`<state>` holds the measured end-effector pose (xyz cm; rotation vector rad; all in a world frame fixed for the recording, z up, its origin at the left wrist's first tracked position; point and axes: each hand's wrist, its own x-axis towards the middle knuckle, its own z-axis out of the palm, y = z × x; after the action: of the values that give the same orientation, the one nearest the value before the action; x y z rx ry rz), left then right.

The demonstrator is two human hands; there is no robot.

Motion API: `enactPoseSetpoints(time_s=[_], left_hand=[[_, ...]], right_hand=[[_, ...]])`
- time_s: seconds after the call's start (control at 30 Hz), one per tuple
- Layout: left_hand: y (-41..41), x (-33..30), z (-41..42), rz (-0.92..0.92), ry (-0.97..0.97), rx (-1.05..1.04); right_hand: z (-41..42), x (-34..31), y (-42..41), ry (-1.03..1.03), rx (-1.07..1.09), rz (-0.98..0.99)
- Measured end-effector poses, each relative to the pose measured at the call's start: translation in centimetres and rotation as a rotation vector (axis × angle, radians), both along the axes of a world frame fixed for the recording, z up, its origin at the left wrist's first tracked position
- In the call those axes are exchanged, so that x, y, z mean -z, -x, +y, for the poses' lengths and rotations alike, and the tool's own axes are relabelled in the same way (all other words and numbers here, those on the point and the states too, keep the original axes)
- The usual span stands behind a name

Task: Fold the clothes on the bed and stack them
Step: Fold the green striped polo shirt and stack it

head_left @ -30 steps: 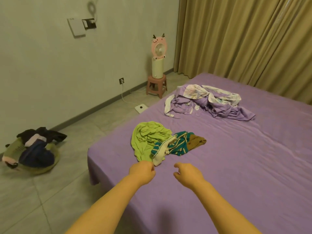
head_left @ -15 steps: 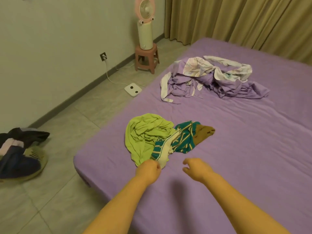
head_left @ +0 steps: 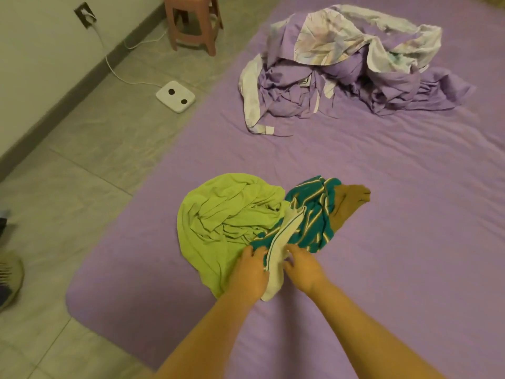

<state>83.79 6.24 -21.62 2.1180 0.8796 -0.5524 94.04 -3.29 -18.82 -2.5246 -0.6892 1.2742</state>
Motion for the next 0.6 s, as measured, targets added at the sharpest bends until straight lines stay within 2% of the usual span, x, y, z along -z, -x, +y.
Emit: enactPoseSetpoints(time_s=[0.13, 0.23, 0.4, 0.47, 0.6], left_hand=[[-0.3, 1.1, 0.4, 0.007, 0.103, -0.141], [-0.6, 0.0, 0.6, -0.049, 0.167, -0.213], [-3.3, -4.9, 1.5, -0.283, 0.314, -0.281], [-4.9, -7.9, 1.6, -0.325, 0.327, -0.243], [-7.6, -14.9, 0.7, -0.336, 0.206, 0.031]], right_hand=[[0.9, 1.6, 1.0, -0.025, 0.323, 0.110], [0.8, 1.0, 1.0, -0.057, 0.453, 0.096], [0.2, -3.3, -1.4, -0.344, 0.603, -0.013], [0.1, -5.8, -2.9, -0.455, 0.652, -0.064], [-1.1, -12.2, -6.1, -0.645, 0.677, -0.128]])
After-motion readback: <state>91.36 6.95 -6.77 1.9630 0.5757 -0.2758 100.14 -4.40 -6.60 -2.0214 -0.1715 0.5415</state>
